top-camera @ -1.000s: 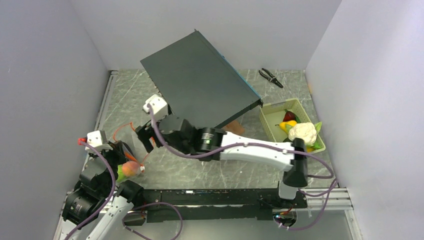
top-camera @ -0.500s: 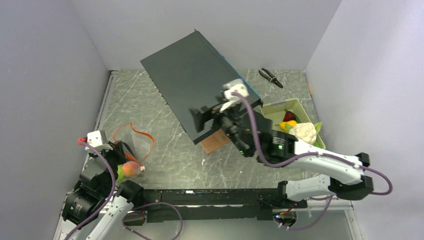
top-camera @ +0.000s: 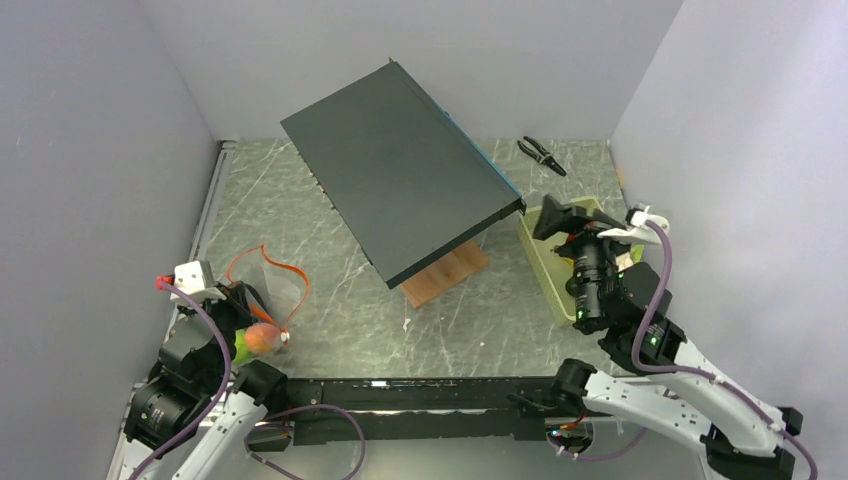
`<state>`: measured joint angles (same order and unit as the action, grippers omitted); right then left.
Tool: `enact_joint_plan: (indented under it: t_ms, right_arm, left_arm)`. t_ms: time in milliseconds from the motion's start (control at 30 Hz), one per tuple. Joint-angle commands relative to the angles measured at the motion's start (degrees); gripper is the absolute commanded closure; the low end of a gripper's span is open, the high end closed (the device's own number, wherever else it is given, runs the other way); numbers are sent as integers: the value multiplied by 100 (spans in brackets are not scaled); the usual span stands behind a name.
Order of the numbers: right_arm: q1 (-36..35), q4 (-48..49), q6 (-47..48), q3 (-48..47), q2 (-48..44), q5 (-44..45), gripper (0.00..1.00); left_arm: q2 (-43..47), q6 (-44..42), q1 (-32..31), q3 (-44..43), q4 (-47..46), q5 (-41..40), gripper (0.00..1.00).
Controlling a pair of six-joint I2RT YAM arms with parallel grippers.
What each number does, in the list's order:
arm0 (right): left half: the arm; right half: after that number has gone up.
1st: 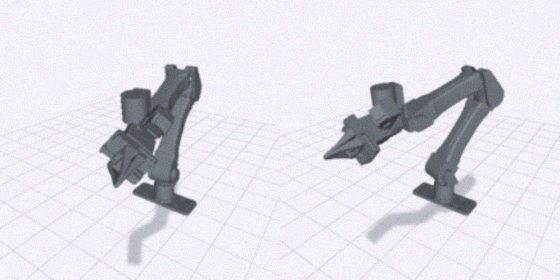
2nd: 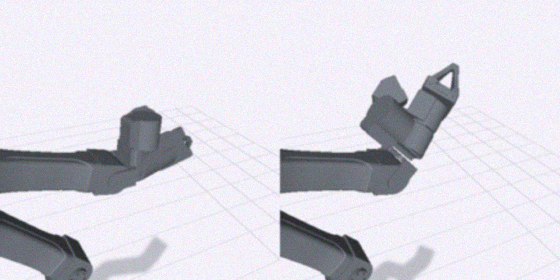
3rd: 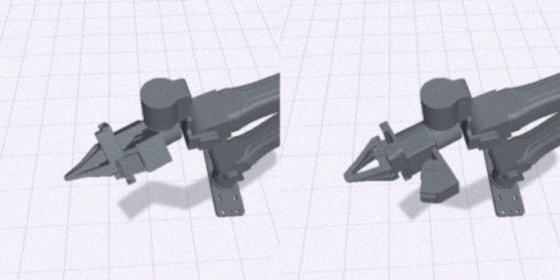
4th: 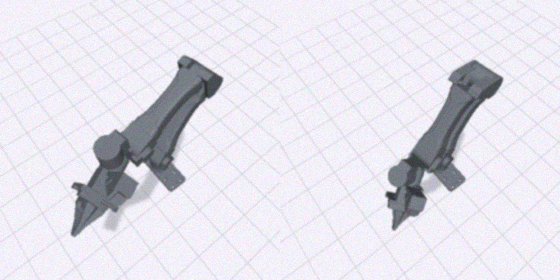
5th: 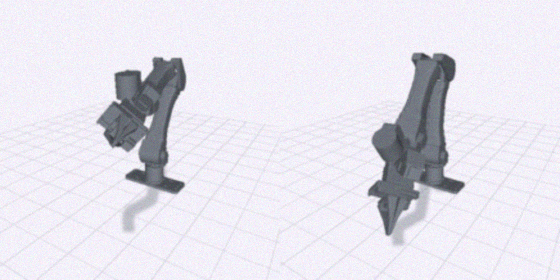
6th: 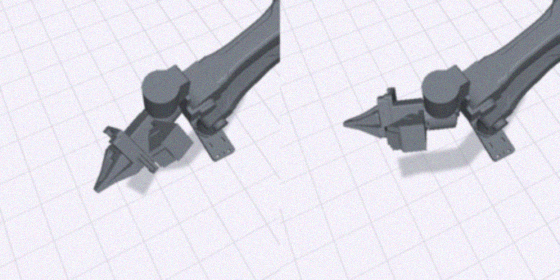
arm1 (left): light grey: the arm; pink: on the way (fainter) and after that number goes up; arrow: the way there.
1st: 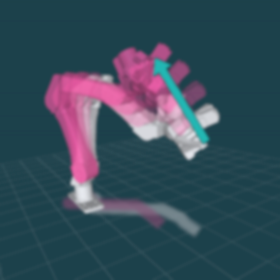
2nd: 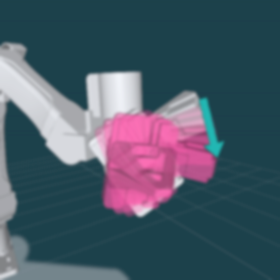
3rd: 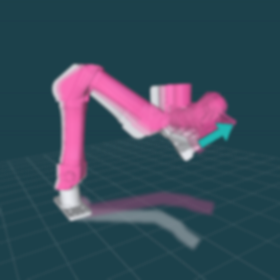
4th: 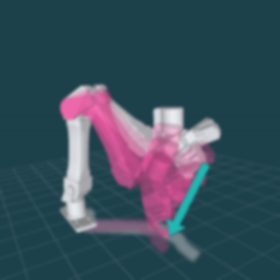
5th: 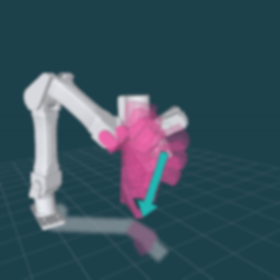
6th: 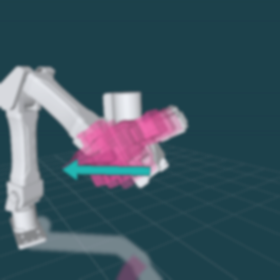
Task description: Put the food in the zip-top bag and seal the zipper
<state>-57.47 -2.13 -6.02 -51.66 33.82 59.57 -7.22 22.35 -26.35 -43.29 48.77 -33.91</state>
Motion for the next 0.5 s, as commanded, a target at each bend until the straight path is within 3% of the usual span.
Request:
enact_joint_plan:
  t_ms: [0,167,300,467]
  right_arm:
    - [661,-93,-285,287,-102,693,1]
    - [2198,-1305,-1325,215,450,100,1]
    - [3857,-2398,-2458,21,1198,-1317,1]
    - [5605,-2655,-3156,335,1520,-3113,1]
  left_arm:
    - [-47,66,-27,-39,-118,-40,100]
    - [-31,74,-21,-39,-94,-53,100]
    - [-25,85,-60,-46,-79,-89,100]
    - [-47,98,-88,-46,-76,-110,100]
